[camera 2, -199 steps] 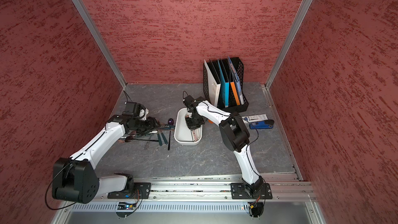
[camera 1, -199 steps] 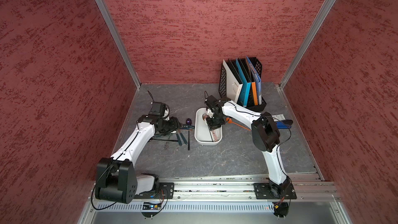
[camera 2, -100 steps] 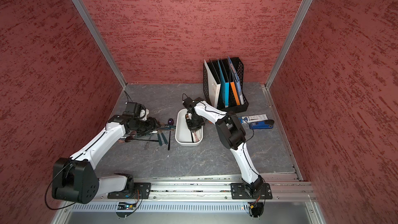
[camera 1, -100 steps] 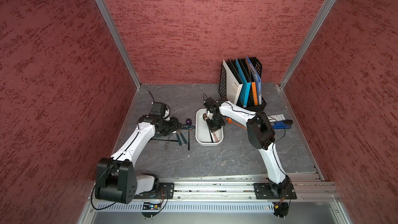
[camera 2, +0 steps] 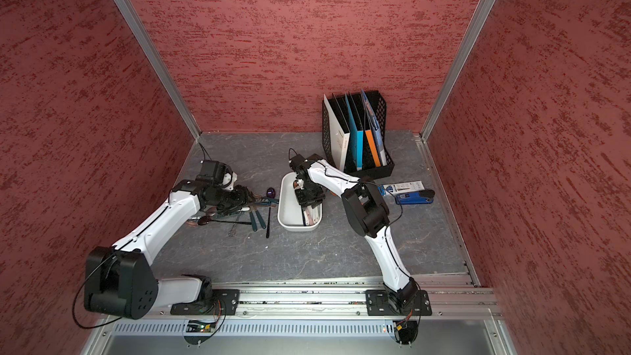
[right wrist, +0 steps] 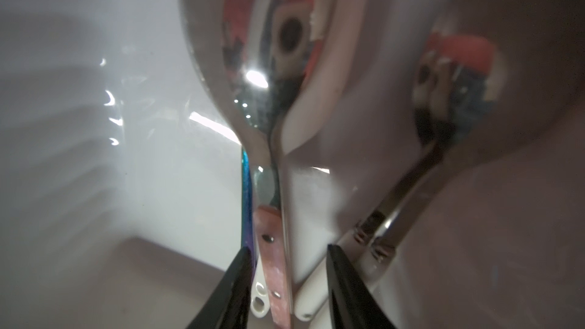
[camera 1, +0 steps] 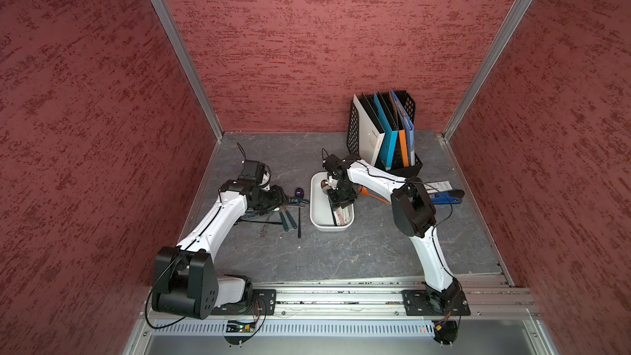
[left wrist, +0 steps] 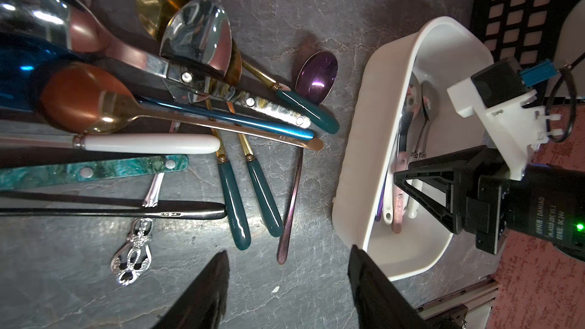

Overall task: Put the spoon into the storage box
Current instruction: Place the spoon in the storage box.

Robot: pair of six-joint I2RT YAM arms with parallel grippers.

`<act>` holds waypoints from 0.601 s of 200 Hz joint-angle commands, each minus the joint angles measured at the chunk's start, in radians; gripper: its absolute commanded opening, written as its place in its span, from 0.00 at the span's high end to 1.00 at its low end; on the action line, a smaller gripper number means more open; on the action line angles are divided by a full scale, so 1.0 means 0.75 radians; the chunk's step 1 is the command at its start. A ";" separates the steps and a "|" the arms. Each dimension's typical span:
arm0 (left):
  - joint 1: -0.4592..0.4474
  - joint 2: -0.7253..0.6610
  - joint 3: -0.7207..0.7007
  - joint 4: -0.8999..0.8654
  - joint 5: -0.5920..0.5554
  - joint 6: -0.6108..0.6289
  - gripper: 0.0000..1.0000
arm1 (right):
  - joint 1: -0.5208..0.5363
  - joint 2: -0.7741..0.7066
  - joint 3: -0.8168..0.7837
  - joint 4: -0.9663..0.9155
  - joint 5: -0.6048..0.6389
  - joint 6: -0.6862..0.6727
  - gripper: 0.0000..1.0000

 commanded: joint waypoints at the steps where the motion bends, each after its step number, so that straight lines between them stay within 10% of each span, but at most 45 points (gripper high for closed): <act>1: -0.015 0.026 0.074 -0.046 -0.032 0.046 0.36 | 0.000 -0.138 -0.040 0.005 0.076 -0.015 0.50; 120: -0.179 0.139 0.214 -0.097 -0.108 0.040 0.35 | -0.193 -0.656 -0.621 0.311 0.210 -0.460 0.27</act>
